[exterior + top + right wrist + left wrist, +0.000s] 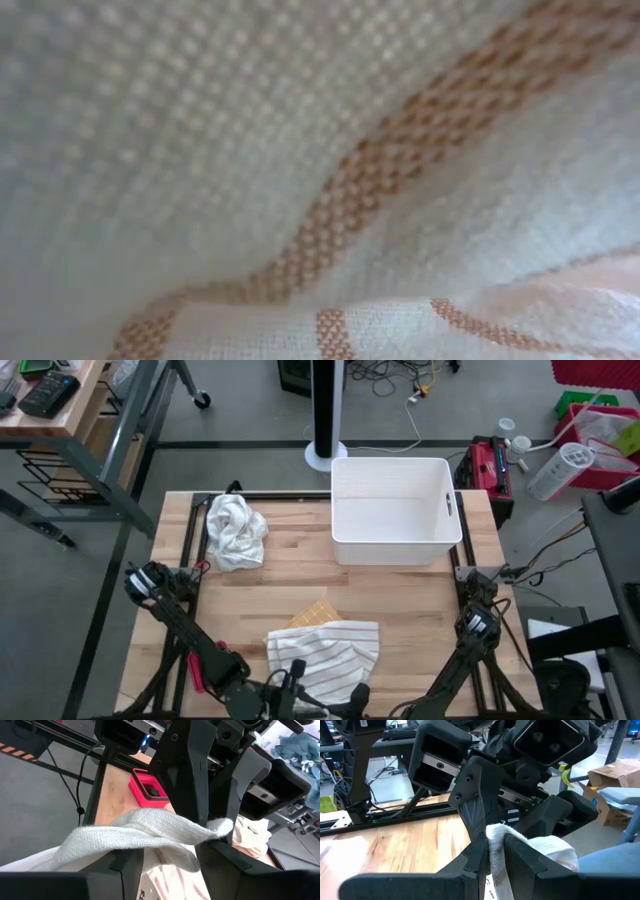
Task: Fold towel
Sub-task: Fold the white kitchen towel
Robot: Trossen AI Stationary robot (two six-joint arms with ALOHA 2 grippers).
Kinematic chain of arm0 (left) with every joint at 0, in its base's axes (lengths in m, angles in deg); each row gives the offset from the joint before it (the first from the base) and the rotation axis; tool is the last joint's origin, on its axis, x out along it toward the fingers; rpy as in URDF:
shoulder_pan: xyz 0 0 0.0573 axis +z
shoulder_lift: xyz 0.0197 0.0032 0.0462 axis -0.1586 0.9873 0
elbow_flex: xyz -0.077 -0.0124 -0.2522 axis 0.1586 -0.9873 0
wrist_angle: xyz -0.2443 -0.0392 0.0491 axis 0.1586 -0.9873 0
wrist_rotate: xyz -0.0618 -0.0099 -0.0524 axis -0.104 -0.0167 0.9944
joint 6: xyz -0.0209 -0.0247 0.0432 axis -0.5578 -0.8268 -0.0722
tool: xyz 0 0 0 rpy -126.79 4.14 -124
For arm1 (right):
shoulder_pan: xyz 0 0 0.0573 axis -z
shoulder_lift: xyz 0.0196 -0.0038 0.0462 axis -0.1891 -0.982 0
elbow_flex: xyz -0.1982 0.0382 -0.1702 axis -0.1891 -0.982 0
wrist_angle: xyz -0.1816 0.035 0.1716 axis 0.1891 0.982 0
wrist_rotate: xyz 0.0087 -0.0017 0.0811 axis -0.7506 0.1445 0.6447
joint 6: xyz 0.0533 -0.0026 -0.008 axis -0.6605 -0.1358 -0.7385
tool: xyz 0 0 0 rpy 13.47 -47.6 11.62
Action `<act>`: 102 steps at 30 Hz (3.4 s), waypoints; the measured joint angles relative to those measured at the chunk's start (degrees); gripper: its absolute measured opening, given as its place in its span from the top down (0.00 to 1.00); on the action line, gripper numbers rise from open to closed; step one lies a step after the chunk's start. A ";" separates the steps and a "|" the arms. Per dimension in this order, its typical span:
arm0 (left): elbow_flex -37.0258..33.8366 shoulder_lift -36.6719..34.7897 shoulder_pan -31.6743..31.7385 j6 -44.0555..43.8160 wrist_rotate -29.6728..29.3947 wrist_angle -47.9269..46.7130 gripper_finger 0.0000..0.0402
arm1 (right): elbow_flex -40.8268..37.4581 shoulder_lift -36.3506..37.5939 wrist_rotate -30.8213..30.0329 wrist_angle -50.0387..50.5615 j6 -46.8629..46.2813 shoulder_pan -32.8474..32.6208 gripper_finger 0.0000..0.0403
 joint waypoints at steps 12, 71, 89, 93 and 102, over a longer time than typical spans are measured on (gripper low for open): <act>-0.04 -0.18 -0.54 0.00 -2.95 -1.83 0.87 | 0.00 0.00 -1.10 0.06 -2.18 -0.51 0.60; -0.88 -1.54 -1.17 -6.18 5.95 -6.20 0.70 | 0.04 -0.55 3.00 0.91 -1.74 0.39 0.55; -3.61 -1.46 -0.53 -0.13 5.75 -2.01 0.78 | 0.04 -0.50 3.16 -1.95 3.17 0.63 0.55; -3.61 -1.46 -1.03 2.50 5.74 -2.08 0.97 | 0.04 -0.50 2.68 -1.88 3.00 0.40 0.56; -3.50 -1.78 -3.21 6.41 -5.91 -2.92 0.99 | 0.04 0.84 -3.31 6.73 -4.95 -1.07 0.56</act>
